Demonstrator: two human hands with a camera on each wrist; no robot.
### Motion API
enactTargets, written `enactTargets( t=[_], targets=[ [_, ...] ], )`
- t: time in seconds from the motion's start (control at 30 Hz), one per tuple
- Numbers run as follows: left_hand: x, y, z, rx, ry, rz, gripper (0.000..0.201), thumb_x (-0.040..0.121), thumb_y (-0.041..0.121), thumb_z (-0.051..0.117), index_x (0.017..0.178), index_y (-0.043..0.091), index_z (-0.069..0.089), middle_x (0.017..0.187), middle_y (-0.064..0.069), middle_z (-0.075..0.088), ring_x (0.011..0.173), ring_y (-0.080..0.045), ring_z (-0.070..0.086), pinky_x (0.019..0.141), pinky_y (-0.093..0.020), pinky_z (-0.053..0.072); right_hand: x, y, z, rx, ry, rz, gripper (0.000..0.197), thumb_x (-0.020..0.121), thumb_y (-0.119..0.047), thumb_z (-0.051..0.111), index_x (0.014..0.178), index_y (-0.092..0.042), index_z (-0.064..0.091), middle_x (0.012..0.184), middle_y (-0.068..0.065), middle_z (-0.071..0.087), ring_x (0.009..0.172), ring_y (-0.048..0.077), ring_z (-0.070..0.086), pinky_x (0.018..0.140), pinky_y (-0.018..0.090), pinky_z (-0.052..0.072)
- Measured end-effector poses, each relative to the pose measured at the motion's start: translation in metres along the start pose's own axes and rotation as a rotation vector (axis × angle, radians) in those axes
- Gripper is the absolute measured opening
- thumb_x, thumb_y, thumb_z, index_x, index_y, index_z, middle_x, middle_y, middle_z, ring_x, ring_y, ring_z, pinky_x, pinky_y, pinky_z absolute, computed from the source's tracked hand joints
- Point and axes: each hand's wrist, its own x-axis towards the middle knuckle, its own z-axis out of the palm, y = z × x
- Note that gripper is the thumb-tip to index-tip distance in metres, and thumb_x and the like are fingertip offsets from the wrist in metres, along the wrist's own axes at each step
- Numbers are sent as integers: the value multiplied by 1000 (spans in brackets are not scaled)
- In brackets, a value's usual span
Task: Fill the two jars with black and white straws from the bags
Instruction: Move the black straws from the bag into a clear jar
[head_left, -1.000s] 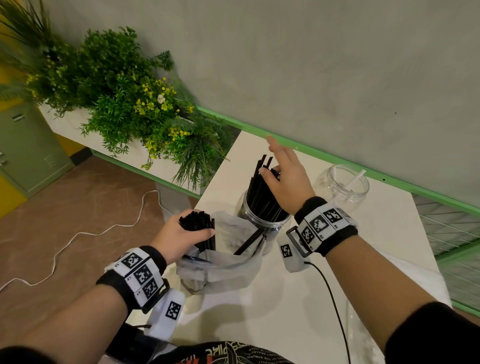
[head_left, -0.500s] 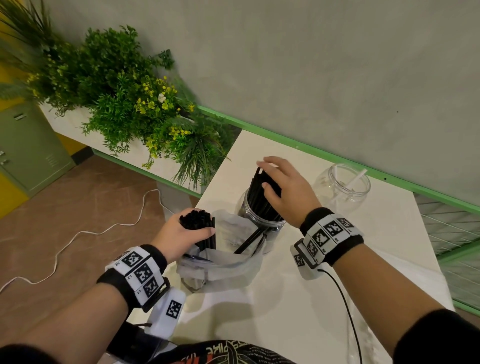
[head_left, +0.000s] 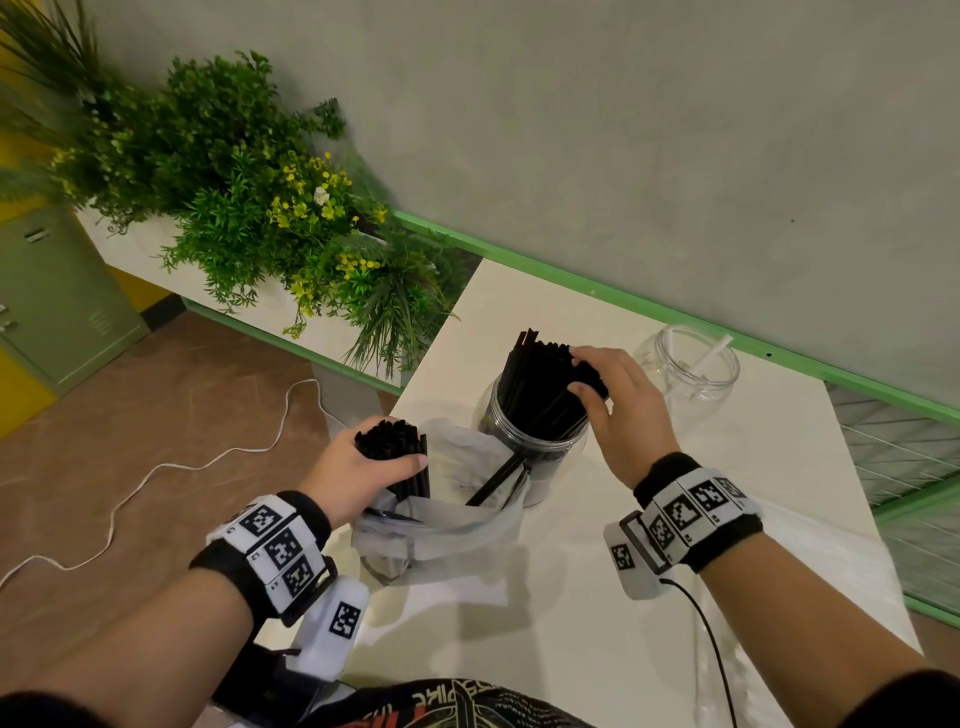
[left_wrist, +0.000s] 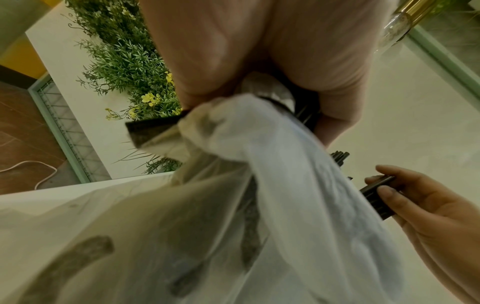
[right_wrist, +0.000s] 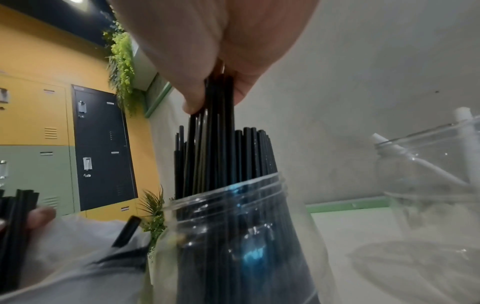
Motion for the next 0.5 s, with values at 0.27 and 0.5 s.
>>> enactTargets(
  t=[0.27, 0.5],
  targets=[
    [-2, 1, -1, 50, 19, 10, 21, 74, 11, 79, 82, 21, 63, 78, 5, 64, 78, -13, 60, 70, -24, 43, -9, 4, 5, 33, 105, -77, 28, 89, 4, 60, 116, -3, 66, 123, 9, 61, 115, 14, 55, 106, 20, 39],
    [-3, 4, 2, 38, 18, 16, 21, 70, 15, 82, 82, 19, 65, 79, 1, 66, 80, -16, 62, 75, -30, 47, -17, 0, 19, -18, -35, -87, 33, 96, -20, 49, 126, -10, 60, 131, 5, 59, 124, 15, 53, 104, 24, 42]
  ],
)
